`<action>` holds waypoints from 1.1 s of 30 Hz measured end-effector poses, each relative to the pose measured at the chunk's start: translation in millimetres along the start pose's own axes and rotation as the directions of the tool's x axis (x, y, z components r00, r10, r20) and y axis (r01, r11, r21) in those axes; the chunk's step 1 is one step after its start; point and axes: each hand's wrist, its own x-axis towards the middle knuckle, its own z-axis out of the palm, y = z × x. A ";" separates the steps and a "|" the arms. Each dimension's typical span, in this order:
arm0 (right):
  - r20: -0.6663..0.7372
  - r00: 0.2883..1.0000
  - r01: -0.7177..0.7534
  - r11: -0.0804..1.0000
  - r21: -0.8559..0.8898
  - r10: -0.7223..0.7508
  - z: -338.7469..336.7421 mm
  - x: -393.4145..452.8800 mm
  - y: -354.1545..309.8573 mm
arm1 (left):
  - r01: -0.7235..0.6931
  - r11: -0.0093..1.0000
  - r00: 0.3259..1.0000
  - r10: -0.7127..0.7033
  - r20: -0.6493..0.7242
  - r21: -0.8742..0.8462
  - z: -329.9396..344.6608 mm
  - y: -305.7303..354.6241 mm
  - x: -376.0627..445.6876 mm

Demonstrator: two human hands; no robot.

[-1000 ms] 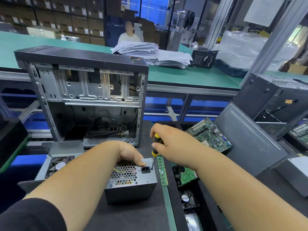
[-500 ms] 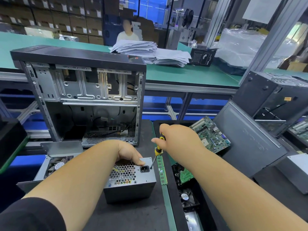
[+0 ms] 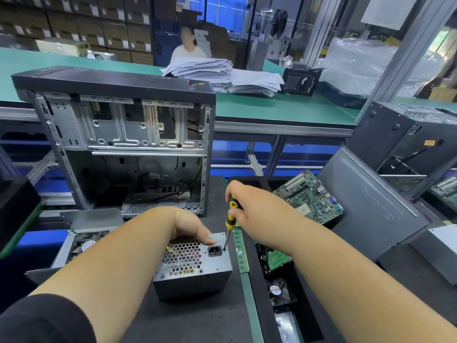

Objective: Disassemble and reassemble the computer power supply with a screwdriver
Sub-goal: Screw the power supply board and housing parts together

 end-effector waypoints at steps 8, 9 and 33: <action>0.005 0.999 -0.032 0.997 -0.071 0.033 -2.6 3.7 -1.1 | 0.005 1.000 0.999 -0.003 -0.045 0.026 0.9 1.8 0.2; -0.009 0.999 -0.039 0.996 -0.079 0.039 -1.9 4.2 -0.1 | 0.010 1.000 0.999 -0.009 -0.046 0.026 1.1 2.1 0.0; -0.230 0.972 -0.069 0.996 -0.061 0.054 17.2 7.8 1.9 | 0.077 0.995 0.963 -0.060 -0.262 0.056 4.9 0.7 -3.2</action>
